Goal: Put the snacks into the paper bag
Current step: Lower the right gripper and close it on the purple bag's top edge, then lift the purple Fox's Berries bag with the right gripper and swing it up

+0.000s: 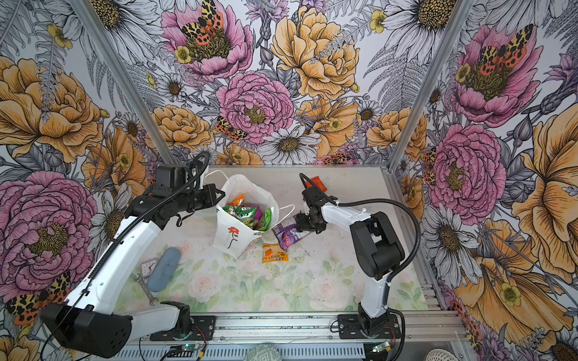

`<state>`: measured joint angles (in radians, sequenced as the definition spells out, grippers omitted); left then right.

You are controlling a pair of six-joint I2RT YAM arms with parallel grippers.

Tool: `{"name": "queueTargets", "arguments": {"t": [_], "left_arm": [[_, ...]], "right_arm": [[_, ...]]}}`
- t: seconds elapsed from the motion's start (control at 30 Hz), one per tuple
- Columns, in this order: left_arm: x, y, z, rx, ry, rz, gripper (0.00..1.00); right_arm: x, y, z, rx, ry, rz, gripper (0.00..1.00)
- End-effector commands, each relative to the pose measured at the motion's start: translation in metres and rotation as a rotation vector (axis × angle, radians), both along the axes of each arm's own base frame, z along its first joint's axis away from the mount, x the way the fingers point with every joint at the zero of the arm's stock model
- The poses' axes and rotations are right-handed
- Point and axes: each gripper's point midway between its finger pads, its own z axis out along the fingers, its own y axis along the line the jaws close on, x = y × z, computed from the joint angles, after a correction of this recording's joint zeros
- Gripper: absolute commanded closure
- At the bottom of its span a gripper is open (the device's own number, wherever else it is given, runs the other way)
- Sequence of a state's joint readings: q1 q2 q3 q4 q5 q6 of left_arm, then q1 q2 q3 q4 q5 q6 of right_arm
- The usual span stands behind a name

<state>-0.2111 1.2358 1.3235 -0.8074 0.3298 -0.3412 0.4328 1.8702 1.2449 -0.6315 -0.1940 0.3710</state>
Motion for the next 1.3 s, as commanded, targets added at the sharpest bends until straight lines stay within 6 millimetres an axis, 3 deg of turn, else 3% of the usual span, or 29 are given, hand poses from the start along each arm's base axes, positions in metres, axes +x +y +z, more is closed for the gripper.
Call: {"name": "queueTargets", "arguments": {"t": [0.0, 0.1, 0.23, 0.4, 0.63, 1.07, 1.27], "left_arm": [[0.009, 0.0, 0.041, -0.043, -0.161, 0.001, 0.98], [0.008, 0.0, 0.041, -0.043, -0.161, 0.001, 0.98], [0.009, 0.0, 0.041, -0.043, -0.16, 0.002, 0.98], [0.009, 0.0, 0.041, -0.043, -0.16, 0.0, 0.98], [0.008, 0.0, 0.042, -0.044, -0.162, 0.0, 0.98], [0.008, -0.001, 0.042, -0.047, -0.162, -0.003, 0.98], [0.008, -0.001, 0.042, -0.048, -0.162, -0.004, 0.98]], "right_arm": [[-0.006, 0.012, -0.011, 0.016, 0.044, 0.043, 0.28], [-0.012, 0.012, -0.025, 0.009, 0.088, 0.019, 0.35], [-0.014, 0.01, -0.023, 0.017, 0.09, -0.016, 0.55], [-0.009, 0.008, 0.001, 0.044, 0.034, -0.054, 0.77], [-0.004, 0.005, 0.038, 0.101, -0.041, -0.131, 0.98], [-0.004, -0.009, 0.105, 0.233, -0.16, -0.325, 1.0], [-0.005, -0.016, 0.148, 0.286, -0.26, -0.367, 1.0]]}}
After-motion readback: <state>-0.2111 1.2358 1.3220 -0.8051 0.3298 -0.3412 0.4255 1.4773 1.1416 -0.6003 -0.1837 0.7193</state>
